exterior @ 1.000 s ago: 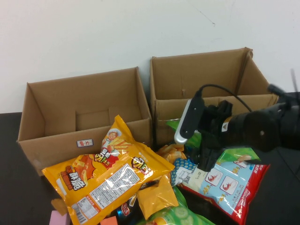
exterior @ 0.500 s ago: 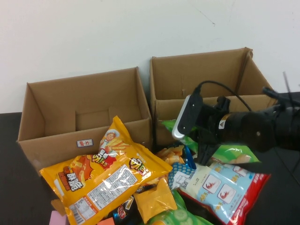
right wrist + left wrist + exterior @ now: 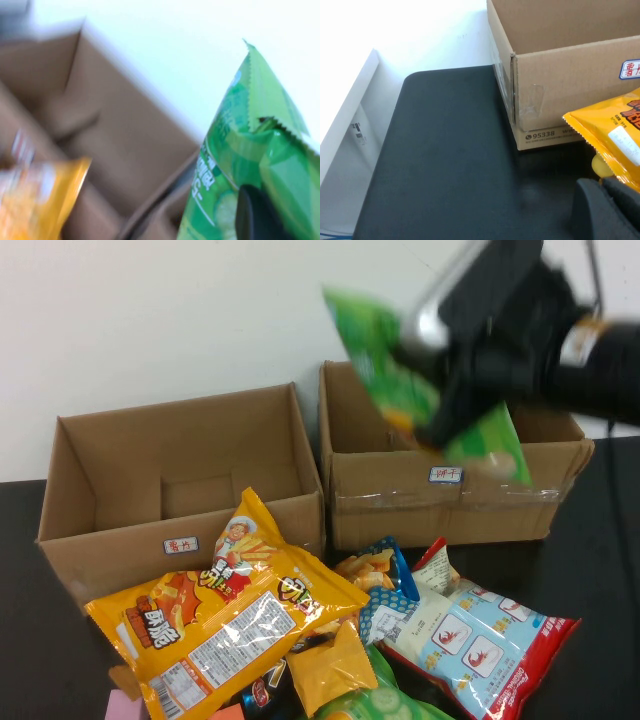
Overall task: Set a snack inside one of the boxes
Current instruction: Place the potato chip in the potato chip box
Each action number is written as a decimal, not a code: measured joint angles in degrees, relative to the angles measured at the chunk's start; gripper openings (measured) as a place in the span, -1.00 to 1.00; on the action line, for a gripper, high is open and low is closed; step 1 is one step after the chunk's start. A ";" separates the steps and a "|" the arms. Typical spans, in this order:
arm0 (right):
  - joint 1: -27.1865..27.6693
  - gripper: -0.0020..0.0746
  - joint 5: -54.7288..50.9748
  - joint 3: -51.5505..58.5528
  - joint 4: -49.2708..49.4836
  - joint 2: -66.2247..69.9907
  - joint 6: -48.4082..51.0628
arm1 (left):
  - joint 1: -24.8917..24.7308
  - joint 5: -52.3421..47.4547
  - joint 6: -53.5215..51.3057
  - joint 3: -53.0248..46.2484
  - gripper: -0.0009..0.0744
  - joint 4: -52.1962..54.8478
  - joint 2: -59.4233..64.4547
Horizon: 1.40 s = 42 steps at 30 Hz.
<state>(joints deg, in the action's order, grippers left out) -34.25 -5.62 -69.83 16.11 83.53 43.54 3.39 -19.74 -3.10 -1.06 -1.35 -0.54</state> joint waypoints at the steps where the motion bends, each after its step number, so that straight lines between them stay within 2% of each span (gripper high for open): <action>1: 0.00 -0.54 0.23 -1.51 0.67 0.43 0.00 | 0.00 0.00 0.00 0.00 -0.98 0.00 0.00; 10: -0.69 -0.54 -1.22 -23.16 9.97 16.97 -0.17 | 0.00 0.00 0.00 0.00 -0.98 0.00 0.00; 18: -1.02 -0.54 -5.35 -44.77 25.29 36.73 -0.17 | 0.00 0.00 0.10 0.00 -0.98 0.00 0.00; 25: -1.02 -0.53 -4.88 -56.18 31.33 49.30 0.17 | 0.00 0.00 0.10 0.00 -0.98 0.00 0.00; 26: -1.02 -0.47 -4.44 -56.95 31.48 50.31 0.20 | 0.00 0.00 0.10 0.00 -0.98 0.00 0.00; 28: -1.02 -0.21 -3.69 -57.60 32.30 52.23 0.31 | 0.00 0.00 0.10 0.00 -0.98 0.00 0.00; 32: -0.78 0.46 -4.71 -57.66 32.83 53.66 0.35 | 0.00 0.00 0.10 0.00 -0.98 0.00 0.00; 35: -0.18 0.63 -8.41 -57.79 32.86 53.11 0.35 | 0.00 0.00 0.10 0.00 -0.98 0.00 0.00; 38: 1.31 0.56 -15.66 -57.79 32.86 50.54 0.35 | 0.00 0.00 0.10 0.00 -0.98 0.00 0.00; 40: 2.75 0.31 -20.62 -57.79 32.68 47.56 0.35 | 0.00 0.00 0.10 0.00 -0.98 0.00 0.00; 42: 4.71 -0.04 -25.42 -57.91 32.51 44.43 0.35 | 0.00 0.00 0.10 0.00 -0.98 0.00 0.00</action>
<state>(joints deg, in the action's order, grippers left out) -29.54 -31.04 -127.75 48.61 127.96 43.89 3.39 -19.74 -3.00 -1.06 -1.35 -0.54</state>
